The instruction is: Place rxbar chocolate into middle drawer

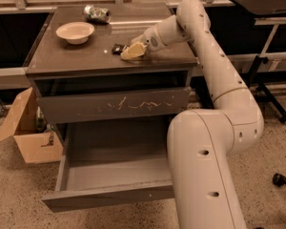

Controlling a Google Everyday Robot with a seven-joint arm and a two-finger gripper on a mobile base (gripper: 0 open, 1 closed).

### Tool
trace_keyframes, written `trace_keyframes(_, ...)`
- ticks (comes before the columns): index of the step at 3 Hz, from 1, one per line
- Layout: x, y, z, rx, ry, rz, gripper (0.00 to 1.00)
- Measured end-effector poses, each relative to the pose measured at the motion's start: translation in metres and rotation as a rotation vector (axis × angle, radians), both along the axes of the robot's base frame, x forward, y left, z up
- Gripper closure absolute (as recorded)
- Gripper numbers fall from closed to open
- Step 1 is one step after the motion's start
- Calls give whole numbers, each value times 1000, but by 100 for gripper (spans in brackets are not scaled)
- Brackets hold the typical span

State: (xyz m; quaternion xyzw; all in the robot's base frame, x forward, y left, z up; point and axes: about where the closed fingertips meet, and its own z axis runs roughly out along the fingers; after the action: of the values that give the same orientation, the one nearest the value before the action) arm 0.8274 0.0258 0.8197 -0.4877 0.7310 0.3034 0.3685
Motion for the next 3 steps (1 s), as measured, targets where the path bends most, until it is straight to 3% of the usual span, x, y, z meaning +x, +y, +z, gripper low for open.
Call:
trace_keyframes(1,1,0,4,0,0,0,87)
trace_keyframes(2,-6,-11,72,57,-135,-11,100)
trace_keyframes(3,-29,-11,137,120,-248,-31,100)
